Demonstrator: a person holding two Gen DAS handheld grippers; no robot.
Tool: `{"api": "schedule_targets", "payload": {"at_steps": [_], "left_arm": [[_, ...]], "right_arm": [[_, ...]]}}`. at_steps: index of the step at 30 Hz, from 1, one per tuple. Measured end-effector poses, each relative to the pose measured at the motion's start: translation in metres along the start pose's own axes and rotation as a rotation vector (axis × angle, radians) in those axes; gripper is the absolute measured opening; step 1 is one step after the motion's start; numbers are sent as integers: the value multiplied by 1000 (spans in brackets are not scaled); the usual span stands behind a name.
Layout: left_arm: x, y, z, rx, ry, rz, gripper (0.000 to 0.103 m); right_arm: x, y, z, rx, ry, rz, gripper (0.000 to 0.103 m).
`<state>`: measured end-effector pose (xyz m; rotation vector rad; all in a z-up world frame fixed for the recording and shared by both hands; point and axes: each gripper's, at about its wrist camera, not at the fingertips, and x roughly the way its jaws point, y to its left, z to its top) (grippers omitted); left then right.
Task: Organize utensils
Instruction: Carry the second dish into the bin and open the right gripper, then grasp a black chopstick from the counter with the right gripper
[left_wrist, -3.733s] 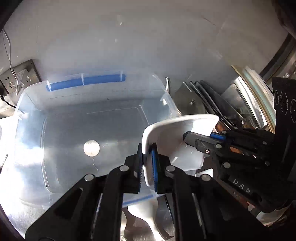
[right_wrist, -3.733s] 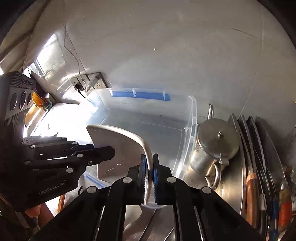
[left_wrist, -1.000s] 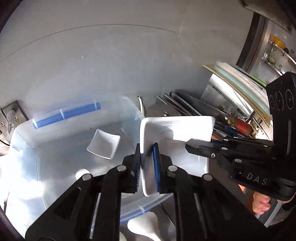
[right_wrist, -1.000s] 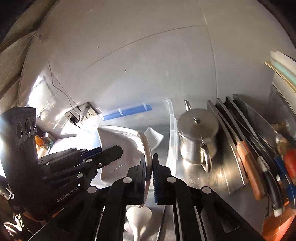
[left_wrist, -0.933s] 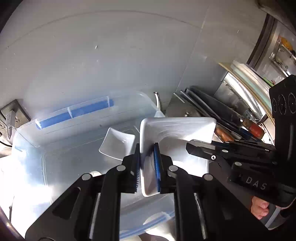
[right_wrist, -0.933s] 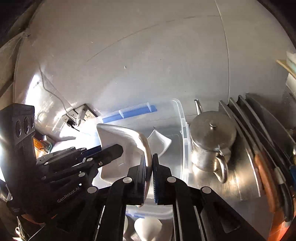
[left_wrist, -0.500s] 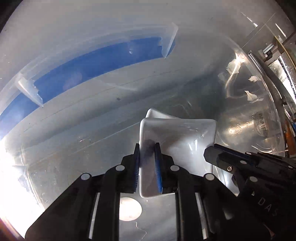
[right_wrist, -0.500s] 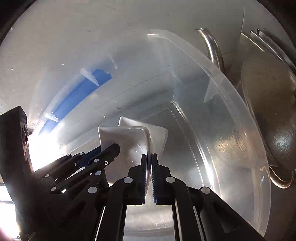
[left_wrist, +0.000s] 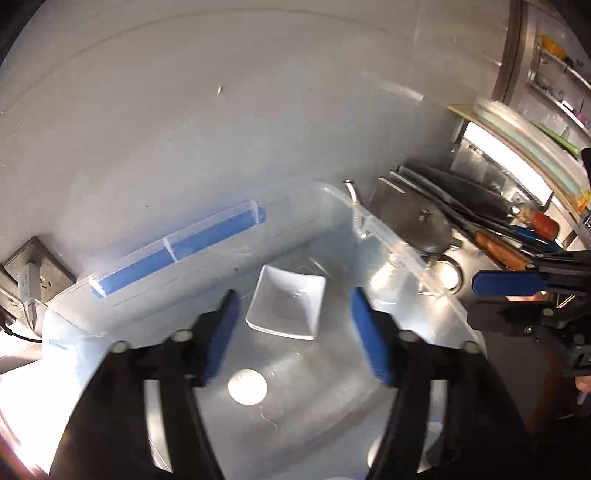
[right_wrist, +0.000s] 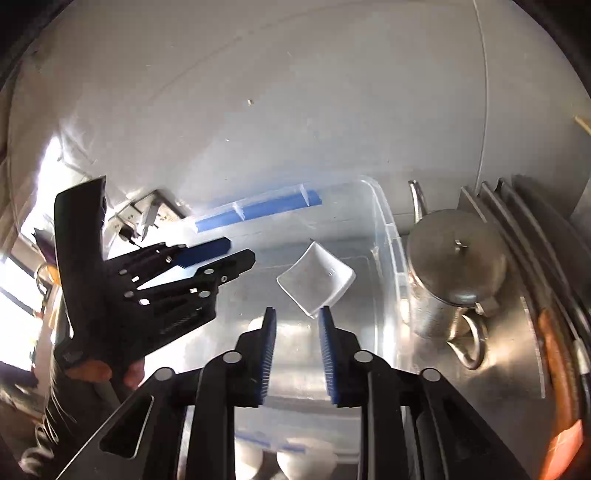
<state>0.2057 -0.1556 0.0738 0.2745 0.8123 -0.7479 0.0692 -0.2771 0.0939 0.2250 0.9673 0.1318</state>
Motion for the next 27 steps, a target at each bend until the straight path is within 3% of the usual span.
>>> {"api": "schedule_targets", "payload": {"at_steps": [2,4,7,10,12,15,18,20,21,25,27], "left_arm": [[-35,-32,-16,17,-40,-77,95],[-51,-65,-36,28,-19,-183,95],[-53,-114,-65,-8,48,-283,95],[-29,-143,-85,-118,144,-354,95],[-8,-146,-100,-227,217,-403,95],[21,-149,-119,-370,316,-459,95],[38,-148,-132,-458,386,-460,95],[44,-147,-139,-505,430,-455,95],[47,-146,-142,-524,451,-455,95],[64,-154,-156,-577,543,-463,95],[75,-162,-164,-595,592,-469,95]], "right_arm": [[-18,-9,-50,-64,38,-125,56],[-10,-25,-109,-55,176,-210,56],[15,-46,-193,51,390,-184,44],[16,-42,-242,105,445,-166,44],[16,-38,-253,106,449,-155,44],[28,-31,-267,68,497,-155,32],[27,-32,-271,49,481,-155,28],[27,-31,-272,35,470,-212,10],[26,-33,-274,44,465,-207,8],[12,-56,-279,139,449,-158,7],[6,-73,-280,230,438,-87,7]]}}
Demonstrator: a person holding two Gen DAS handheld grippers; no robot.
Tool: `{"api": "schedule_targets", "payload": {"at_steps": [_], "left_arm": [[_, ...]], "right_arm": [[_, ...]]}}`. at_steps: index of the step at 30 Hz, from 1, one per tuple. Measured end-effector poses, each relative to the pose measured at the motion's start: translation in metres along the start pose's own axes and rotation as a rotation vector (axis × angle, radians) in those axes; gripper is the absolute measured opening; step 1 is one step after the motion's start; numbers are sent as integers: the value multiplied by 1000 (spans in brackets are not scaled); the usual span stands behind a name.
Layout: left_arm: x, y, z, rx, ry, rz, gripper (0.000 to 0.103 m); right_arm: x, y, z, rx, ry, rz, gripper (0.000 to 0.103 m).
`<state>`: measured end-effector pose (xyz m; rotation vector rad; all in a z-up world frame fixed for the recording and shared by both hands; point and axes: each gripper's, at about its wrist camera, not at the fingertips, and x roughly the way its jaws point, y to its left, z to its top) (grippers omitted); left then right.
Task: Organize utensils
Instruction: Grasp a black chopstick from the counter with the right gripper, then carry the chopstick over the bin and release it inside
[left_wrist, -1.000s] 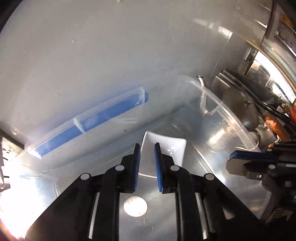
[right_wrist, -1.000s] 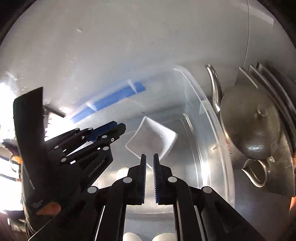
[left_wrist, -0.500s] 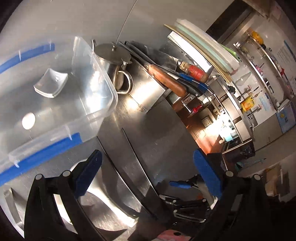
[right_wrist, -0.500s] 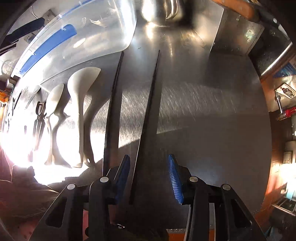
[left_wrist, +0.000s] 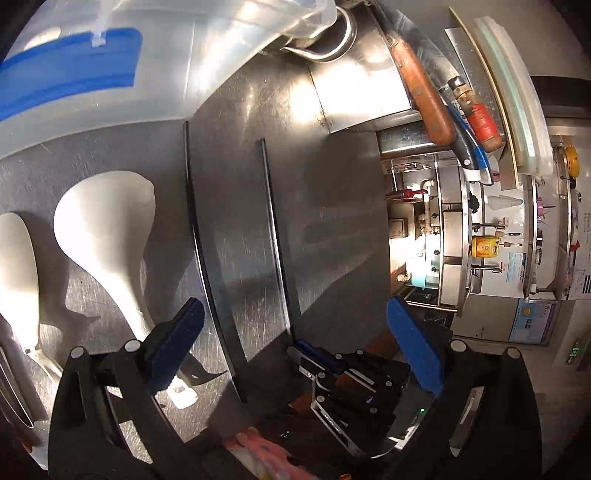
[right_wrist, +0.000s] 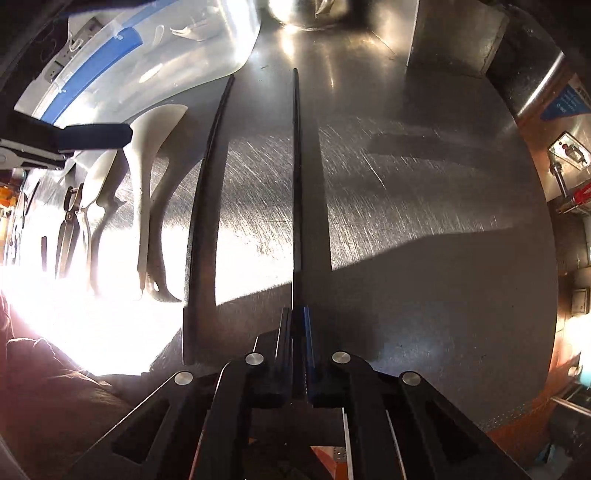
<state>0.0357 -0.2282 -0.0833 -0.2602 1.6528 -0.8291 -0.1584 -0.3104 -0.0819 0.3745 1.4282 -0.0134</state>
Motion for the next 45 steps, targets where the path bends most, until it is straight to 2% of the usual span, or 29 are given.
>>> {"api": "schedule_targets", "payload": {"at_steps": [3,6,8,12,15,17,19,24,27,30,33,36,38,41,45], "left_arm": [[24,1,-1,-40,66,-31,95],[47,2,1,-83,112,-68,95],[62,3,2,-96,138,-66,95],[83,4,0,-102,189,-45,91],[94,2,-3,-103,211,-47,59],[99,-1,-4,-99,228,-40,23],[100,-2,-4,-92,222,-42,5],[79,-23,-1,-9,156,-106,4],[41,-48,7,70,81,-161,4],[-15,-72,22,159,-37,-212,4],[-83,-80,42,215,-194,-235,4],[-148,-61,67,204,-343,-209,4],[-181,-38,89,165,-408,-164,4],[-214,15,125,63,-426,-77,4],[-216,95,167,-107,-342,33,4]], "right_arm": [[-11,-25,-6,123,0,194,7],[-21,-39,-10,195,-8,335,7],[-28,-44,-11,222,-10,403,7],[-45,-47,-26,241,-15,471,7],[-50,-36,-30,239,-23,476,7],[-48,-34,-33,239,-26,478,7],[-49,-31,-34,238,-31,476,7],[-61,-21,-21,202,-77,475,7],[-95,-9,-9,130,-144,470,7],[-131,10,21,22,-229,469,7],[-160,39,65,-118,-302,478,7],[-170,81,122,-255,-324,475,7],[-163,113,163,-324,-293,476,7],[-126,164,224,-378,-198,471,7],[-53,212,282,-379,-38,451,8]]}}
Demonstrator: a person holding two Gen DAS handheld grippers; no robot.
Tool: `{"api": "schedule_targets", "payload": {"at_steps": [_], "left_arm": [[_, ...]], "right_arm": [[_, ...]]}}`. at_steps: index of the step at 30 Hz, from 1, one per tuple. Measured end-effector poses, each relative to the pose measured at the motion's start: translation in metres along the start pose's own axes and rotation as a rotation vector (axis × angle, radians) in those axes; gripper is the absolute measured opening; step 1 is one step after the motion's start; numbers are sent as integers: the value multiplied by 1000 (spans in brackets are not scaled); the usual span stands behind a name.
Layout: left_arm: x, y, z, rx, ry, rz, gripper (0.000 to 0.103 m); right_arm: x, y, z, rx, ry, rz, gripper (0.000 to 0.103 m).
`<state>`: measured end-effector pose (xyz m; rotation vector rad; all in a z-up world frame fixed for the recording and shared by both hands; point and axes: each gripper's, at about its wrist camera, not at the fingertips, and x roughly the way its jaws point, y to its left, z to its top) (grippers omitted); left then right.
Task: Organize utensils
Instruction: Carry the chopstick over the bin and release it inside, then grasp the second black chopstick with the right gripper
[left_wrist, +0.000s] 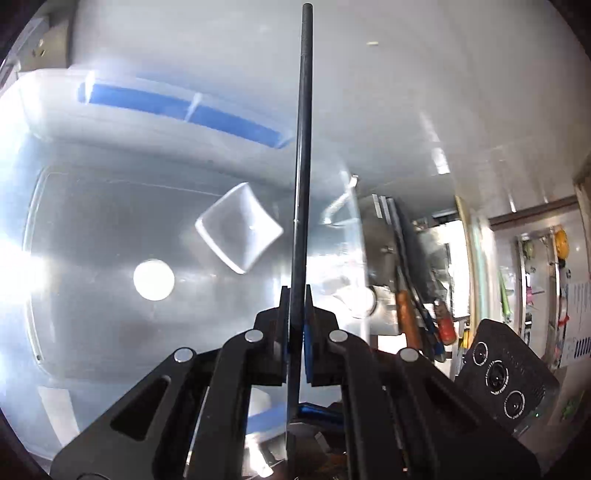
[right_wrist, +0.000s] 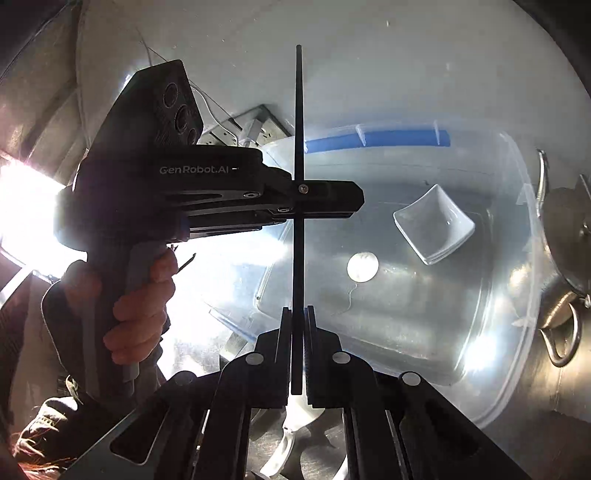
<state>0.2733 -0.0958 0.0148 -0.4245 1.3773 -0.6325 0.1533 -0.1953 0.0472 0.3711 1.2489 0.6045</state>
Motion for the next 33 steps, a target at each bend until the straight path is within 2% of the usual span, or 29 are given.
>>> {"api": "schedule_targets", "payload": {"at_steps": [3,6,7,10,13,16,18,19,20,21,22,24,26,29,31,33], "left_arm": [[34,45,16,-69,109,66,4],[66,69,20,-92,209,88,5],[74,72,19,-93,231,102,5],[99,80,12,-104,315,123,5],[109,81,5,-80,363,178,5],[98,66,4,-7,318,256,5],[76,49,1,75,247,295,9],[62,36,-3,121,205,293,24],[46,22,-10,164,158,284,53],[26,7,-20,211,97,269,68],[5,-8,-32,263,23,246,80],[-33,-33,-62,338,-94,203,80],[-58,-51,-91,361,-140,104,81],[-63,-70,-130,373,-124,-21,83],[-54,-75,-150,368,-95,-40,83],[-34,-80,-167,339,-55,-40,83]], "right_arm": [[49,-22,17,92,98,13,8],[82,-37,22,138,187,-59,7],[88,-39,20,152,212,-73,3],[100,-47,17,179,264,-99,2],[89,-46,16,190,247,-105,4],[57,-39,10,151,177,-143,5],[20,-29,-3,111,106,-147,8],[-2,-24,-14,89,64,-150,18],[-24,-19,-28,69,20,-151,26],[-47,-14,-45,49,-23,-149,42],[-67,-10,-64,27,-61,-158,45],[-91,-6,-107,-9,-88,-195,45],[-87,-5,-145,0,-55,-262,45],[-47,-30,-203,66,90,-376,45],[-16,-46,-235,108,175,-387,44],[0,-47,-251,109,216,-372,44]]}}
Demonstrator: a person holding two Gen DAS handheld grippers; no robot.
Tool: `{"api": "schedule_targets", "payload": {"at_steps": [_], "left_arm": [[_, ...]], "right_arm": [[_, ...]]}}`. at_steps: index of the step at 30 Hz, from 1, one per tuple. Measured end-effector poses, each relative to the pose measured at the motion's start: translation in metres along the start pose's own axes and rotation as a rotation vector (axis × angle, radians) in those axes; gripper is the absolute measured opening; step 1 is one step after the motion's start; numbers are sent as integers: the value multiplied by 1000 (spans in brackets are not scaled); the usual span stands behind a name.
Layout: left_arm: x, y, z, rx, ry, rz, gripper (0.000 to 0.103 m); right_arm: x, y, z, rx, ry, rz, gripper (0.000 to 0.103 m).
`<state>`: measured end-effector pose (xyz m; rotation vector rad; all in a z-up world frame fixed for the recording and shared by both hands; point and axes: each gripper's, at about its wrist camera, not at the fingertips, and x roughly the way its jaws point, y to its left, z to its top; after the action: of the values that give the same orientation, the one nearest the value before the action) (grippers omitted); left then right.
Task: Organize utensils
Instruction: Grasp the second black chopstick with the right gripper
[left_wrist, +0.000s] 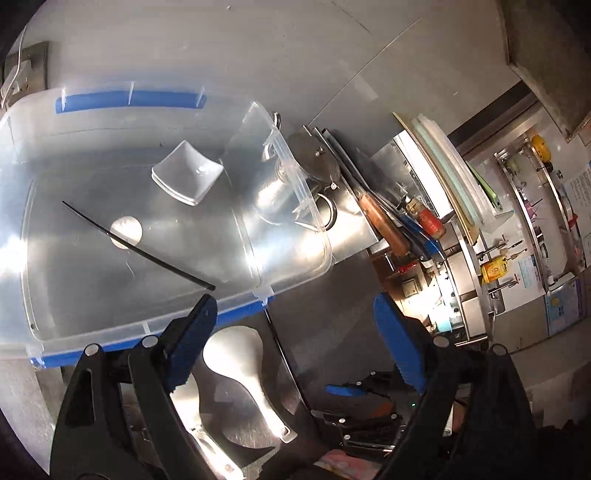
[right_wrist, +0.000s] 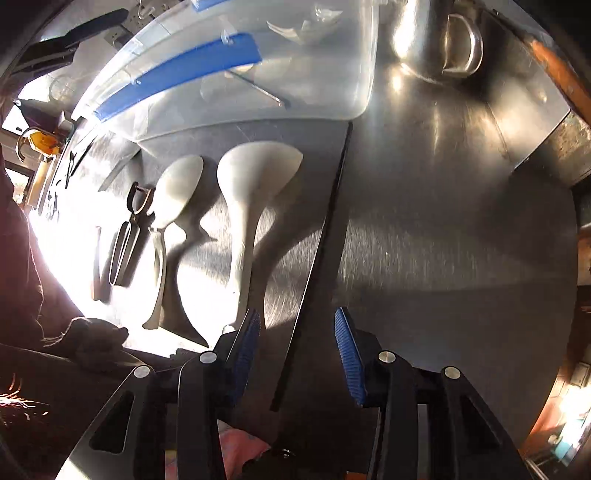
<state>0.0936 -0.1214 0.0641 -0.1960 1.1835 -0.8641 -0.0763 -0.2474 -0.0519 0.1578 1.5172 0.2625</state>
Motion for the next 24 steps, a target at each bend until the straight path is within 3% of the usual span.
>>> {"api": "schedule_targets", "payload": {"at_steps": [3,6,8,9,12,15,19,24], "left_arm": [[31,6,-24,-50,83,-24,83],[58,12,-41,-92,151,-32,83],[72,14,-50,-120,190,-41,83],[79,17,-53,-134,204,-45,83],[101,21,-64,-160,252,-44,83],[125,22,-79,-191,328,-57,83],[160,23,-96,-266,413,-129,83],[201,14,-113,-327,495,-187,82]], "right_arm": [[15,5,-12,-2,50,-56,42],[17,16,-16,-67,42,-123,36],[16,16,-17,-80,27,-171,17],[19,13,-17,-50,20,-152,10],[14,-12,-20,75,10,-47,7],[2,-36,-29,203,-7,144,7],[-22,-57,-45,310,-62,392,7],[-39,-67,-69,357,-90,498,7]]}}
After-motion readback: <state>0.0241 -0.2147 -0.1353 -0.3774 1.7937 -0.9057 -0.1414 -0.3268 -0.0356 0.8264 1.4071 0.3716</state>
